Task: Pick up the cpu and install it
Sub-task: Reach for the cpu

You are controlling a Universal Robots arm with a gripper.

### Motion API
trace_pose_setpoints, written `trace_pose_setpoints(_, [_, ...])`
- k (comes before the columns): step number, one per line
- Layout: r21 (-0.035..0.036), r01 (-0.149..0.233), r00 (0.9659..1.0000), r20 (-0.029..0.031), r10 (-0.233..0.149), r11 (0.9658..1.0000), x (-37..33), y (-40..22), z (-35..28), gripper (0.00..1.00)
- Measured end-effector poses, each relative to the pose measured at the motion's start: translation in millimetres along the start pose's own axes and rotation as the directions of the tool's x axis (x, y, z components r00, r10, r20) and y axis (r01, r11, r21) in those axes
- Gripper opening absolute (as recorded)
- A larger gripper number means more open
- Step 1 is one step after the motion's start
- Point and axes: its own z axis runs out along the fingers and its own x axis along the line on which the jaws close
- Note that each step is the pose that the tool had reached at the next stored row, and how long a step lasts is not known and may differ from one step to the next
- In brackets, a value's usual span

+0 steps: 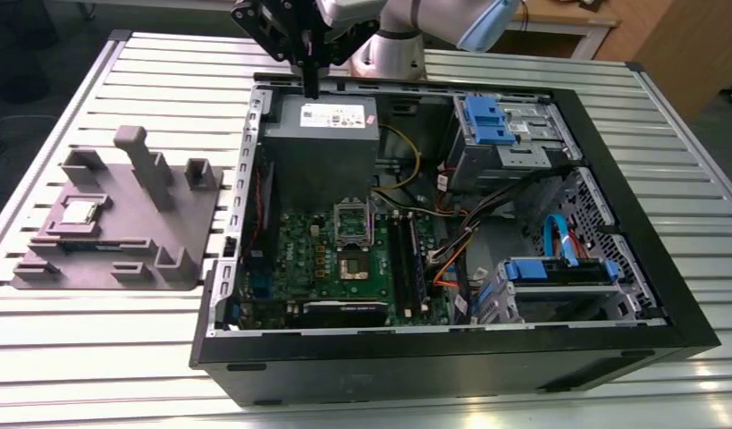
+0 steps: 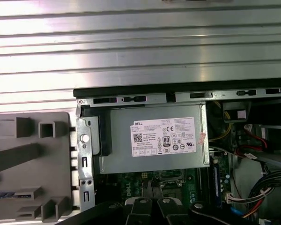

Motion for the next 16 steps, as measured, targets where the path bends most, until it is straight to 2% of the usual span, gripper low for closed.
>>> trace_pose_setpoints(16, [0.0000, 0.000, 1.0000, 0.0000, 0.000, 1.0000, 11.5, -0.8, -0.1, 0.10])
